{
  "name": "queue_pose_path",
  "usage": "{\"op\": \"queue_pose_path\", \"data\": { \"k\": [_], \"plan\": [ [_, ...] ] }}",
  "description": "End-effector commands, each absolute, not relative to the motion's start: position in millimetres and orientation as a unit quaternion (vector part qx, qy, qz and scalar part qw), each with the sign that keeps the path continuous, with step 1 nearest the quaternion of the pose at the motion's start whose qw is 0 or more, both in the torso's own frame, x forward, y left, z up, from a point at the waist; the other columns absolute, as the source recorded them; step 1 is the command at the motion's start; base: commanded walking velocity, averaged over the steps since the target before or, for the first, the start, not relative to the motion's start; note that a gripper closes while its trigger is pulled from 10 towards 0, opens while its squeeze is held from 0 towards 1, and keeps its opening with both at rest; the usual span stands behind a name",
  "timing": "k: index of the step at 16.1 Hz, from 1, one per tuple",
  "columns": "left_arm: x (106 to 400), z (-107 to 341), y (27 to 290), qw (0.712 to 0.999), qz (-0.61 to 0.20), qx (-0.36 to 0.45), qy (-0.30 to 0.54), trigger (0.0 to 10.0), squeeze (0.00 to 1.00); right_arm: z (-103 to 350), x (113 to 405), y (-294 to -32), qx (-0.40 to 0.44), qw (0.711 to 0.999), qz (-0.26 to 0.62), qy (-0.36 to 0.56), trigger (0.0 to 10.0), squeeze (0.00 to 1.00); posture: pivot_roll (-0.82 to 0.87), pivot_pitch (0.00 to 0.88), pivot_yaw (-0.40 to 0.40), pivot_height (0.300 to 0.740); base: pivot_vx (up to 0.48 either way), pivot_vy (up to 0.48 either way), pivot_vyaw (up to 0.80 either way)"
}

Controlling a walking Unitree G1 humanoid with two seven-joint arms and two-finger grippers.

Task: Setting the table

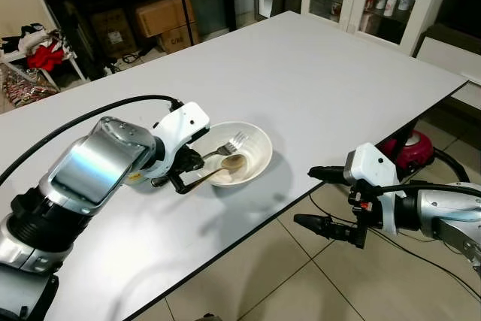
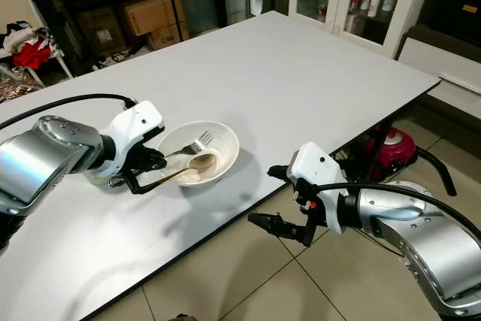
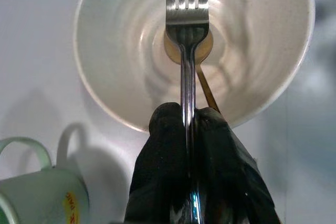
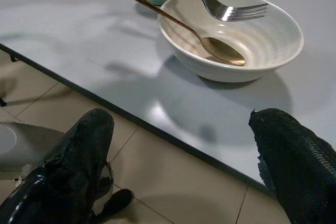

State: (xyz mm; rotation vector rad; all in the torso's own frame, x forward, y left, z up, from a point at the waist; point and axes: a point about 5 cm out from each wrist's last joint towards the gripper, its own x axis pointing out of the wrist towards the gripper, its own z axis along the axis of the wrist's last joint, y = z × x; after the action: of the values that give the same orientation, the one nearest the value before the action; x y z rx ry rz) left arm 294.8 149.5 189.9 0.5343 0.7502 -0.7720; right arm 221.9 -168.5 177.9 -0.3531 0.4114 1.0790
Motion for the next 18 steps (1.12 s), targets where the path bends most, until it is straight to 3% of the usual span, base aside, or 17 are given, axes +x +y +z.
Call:
{"op": "queue_pose_path", "data": {
  "k": [1,5,6,8,9,13,15,16,18],
  "plan": [
    [298,190,150,0.822,-0.36,0.256,0.359,10.0,0.0,180,219,-166,-0.17,0.815,0.519,0.193,10.0,0.0,-0.1,0.0,0.119,0.74,0.0,0.0,0.0],
    [305,183,149,0.821,-0.345,0.248,0.38,10.0,0.03,180,217,-163,-0.172,0.811,0.525,0.19,10.0,0.0,-0.11,0.0,0.127,0.74,0.0,0.0,0.0],
    [307,183,147,0.822,-0.349,0.245,0.378,10.0,0.15,180,216,-163,-0.171,0.812,0.526,0.189,10.0,0.0,-0.11,0.0,0.13,0.74,0.0,0.0,0.0],
    [307,183,145,0.822,-0.351,0.243,0.378,10.0,0.25,180,216,-163,-0.171,0.812,0.525,0.189,10.0,0.0,-0.11,0.0,0.13,0.74,0.0,0.0,0.0],
    [308,182,145,0.821,-0.352,0.242,0.378,10.0,0.42,180,216,-163,-0.171,0.812,0.525,0.188,10.0,0.0,-0.11,0.0,0.131,0.74,0.0,0.0,0.0],
    [312,181,146,0.826,-0.342,0.239,0.379,10.0,0.62,180,217,-164,-0.17,0.814,0.523,0.189,10.0,0.0,-0.11,0.0,0.129,0.74,0.0,0.0,0.0],
    [312,182,146,0.828,-0.341,0.237,0.377,10.0,0.81,180,217,-164,-0.169,0.814,0.522,0.189,10.0,0.0,-0.11,0.0,0.129,0.74,0.0,0.0,0.0],
    [313,183,146,0.832,-0.339,0.239,0.369,10.0,0.86,180,216,-164,-0.169,0.815,0.522,0.188,10.0,0.0,-0.11,0.0,0.13,0.74,0.0,0.0,0.0],
    [316,197,146,0.863,-0.336,0.21,0.313,10.0,0.8,182,216,-164,-0.16,0.825,0.511,0.178,10.0,0.0,-0.11,0.0,0.136,0.74,0.0,0.0,0.0]
  ]
}}
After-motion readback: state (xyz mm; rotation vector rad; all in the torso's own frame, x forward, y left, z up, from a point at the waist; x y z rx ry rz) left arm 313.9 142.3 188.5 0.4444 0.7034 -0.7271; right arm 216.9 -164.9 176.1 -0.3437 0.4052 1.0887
